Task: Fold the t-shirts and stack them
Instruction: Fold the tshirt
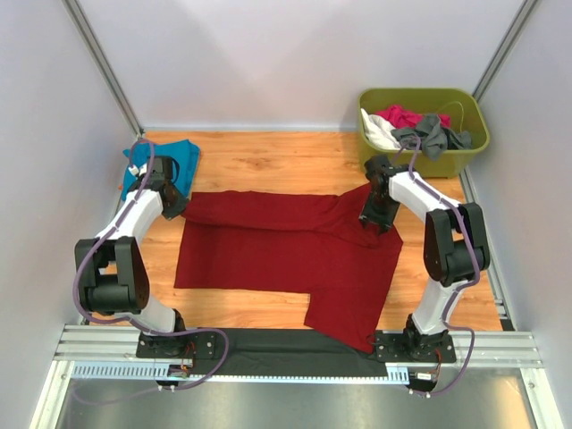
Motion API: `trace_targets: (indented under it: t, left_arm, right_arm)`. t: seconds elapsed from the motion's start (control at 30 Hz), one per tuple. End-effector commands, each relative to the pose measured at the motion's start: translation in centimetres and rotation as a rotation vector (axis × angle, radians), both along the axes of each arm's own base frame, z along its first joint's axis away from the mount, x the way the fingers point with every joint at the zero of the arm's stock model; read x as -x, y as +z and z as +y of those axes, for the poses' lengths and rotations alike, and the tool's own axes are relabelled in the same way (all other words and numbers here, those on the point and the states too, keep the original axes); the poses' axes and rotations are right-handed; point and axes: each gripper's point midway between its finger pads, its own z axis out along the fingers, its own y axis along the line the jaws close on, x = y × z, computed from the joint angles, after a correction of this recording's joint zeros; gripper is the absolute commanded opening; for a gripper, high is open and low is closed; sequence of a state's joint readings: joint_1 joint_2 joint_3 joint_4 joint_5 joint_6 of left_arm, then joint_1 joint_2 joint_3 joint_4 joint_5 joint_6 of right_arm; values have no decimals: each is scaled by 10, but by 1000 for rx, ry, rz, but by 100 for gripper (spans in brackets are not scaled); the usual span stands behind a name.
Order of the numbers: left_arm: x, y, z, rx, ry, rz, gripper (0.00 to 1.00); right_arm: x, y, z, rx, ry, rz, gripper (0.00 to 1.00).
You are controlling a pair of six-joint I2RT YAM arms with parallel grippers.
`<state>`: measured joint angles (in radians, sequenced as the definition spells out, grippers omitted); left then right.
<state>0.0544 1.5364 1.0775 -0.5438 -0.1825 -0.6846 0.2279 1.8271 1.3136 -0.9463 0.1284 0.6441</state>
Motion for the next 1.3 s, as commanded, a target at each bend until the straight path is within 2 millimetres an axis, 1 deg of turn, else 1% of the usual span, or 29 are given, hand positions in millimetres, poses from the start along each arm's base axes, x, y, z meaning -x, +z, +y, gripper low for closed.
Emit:
trace_targets:
  t: [0.0, 0.03, 0.13, 0.33, 0.37, 0.43, 0.53, 0.57, 0.6, 0.63, 0.67, 0.7, 0.77, 0.8, 0.83, 0.9, 0.93, 1.0, 1.03, 1.07, 1.1, 1.13, 1.17, 1.2, 1.23, 1.27]
  left_arm:
    - [1, -2, 5, -13, 21, 0, 0]
    - [1, -3, 4, -14, 18, 3, 0]
    - [0, -4, 4, -15, 11, 2, 0]
    - [-1, -3, 5, -21, 6, 2, 0]
    - [-1, -3, 5, -22, 7, 0, 0]
    - [0, -6, 5, -23, 6, 8, 0]
    - [-1, -4, 6, -27, 5, 3, 0]
    - [-2, -4, 6, -29, 5, 2, 0]
    - [-2, -4, 6, -32, 1, 3, 0]
    - [-4, -1, 7, -34, 1, -3, 0]
    - [-4, 0, 8, -38, 3, -2, 0]
    - [-5, 2, 7, -39, -1, -6, 0]
    - [-9, 9, 8, -46, -8, -19, 0]
    - [-10, 8, 8, -48, -10, -17, 0]
    - [-13, 13, 9, -49, -10, -28, 0]
    - [-16, 17, 8, -45, -13, -38, 0]
    - [-20, 20, 8, -45, -16, -49, 0]
    - [-25, 26, 7, -44, -24, -65, 0]
    - [-32, 33, 7, -45, -28, -86, 0]
    - [-37, 37, 7, -50, -36, -98, 0]
    - [-46, 44, 8, -53, -40, -115, 0]
    - [-52, 47, 8, -56, -44, -123, 0]
    - [-59, 45, 9, -58, -45, -118, 0]
    - [-71, 59, 10, -66, -53, -149, 0]
    - [-76, 62, 10, -68, -55, -155, 0]
    - [-83, 59, 11, -68, -59, -147, 0]
  right_arm:
    - [2, 13, 1, -21, -50, -48, 50]
    - [7, 9, -1, -23, -56, -36, 51]
    - [11, 8, -2, -47, -71, -29, 53]
    - [26, 4, 0, -74, -96, -7, 53]
    - [30, 1, 1, -85, -94, 3, 53]
    - [29, -1, 3, -96, -94, 0, 51]
    - [25, -3, 4, -95, -86, -3, 43]
    - [23, -3, 3, -90, -89, -7, 37]
    - [18, 0, 3, -85, -86, -18, 23]
    - [16, 3, 1, -77, -83, -27, 16]
    - [12, 7, -3, -52, -83, -46, 5]
    - [5, 17, -5, -38, -73, -70, 1]
    - [-4, 28, -15, 15, -65, -110, 0]
    - [-6, 36, -19, 36, -62, -124, 0]
    - [-16, 48, -21, 51, -47, -159, 0]
    - [-24, 64, -28, 79, -43, -196, 0]
    - [-35, 79, -29, 79, -32, -238, 0]
    - [-46, 95, -32, 87, -25, -283, 0]
    - [-51, 102, -32, 87, -20, -304, 0]
    - [-63, 115, -32, 84, -8, -342, 0]
    - [-68, 121, -32, 85, -1, -358, 0]
    - [-74, 126, -33, 93, 6, -374, 0]
    - [-89, 139, -34, 100, 14, -411, 0]
    - [-94, 143, -35, 105, 18, -416, 0]
    - [-101, 151, -36, 109, 21, -436, 0]
    - [-114, 162, -38, 113, 24, -468, 0]
